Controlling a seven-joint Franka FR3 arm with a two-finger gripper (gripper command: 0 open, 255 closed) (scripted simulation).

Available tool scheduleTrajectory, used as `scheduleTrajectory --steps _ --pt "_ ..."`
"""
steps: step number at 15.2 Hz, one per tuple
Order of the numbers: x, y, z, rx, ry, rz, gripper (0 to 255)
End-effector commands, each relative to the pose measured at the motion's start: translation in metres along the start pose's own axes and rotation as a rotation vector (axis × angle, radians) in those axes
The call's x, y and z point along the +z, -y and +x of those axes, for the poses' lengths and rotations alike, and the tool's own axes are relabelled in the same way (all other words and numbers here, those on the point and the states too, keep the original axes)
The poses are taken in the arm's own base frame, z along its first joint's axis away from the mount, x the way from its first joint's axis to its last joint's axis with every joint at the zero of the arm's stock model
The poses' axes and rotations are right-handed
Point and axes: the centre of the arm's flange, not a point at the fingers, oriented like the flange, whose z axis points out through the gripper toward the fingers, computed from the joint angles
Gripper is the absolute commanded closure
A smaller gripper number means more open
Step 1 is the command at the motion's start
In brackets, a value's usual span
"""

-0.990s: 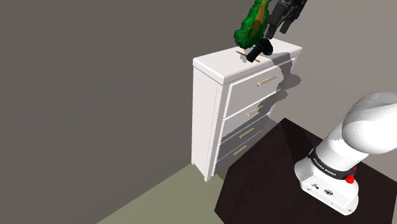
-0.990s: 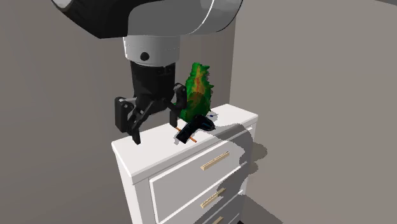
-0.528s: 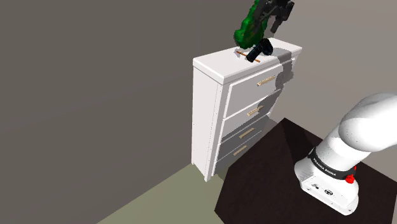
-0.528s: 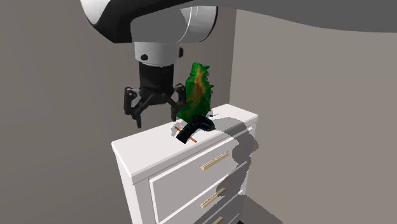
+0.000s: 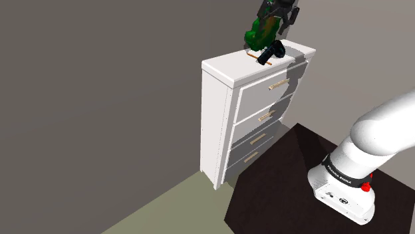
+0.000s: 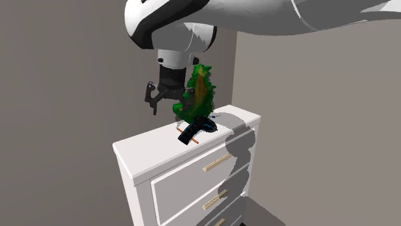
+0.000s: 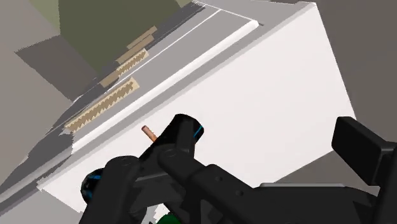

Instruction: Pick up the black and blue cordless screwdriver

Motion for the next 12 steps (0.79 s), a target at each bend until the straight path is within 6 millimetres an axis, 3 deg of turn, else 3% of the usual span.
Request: scheduleTrajectory --steps 1,7,12 --pt "0.007 -0.012 0.024 0.097 0.007 0.012 0" --pt "0.032 -0.064 0.085 0.379 0.028 0.046 0" --pt "0.055 -0.118 0.123 0.614 0.045 0.075 0"
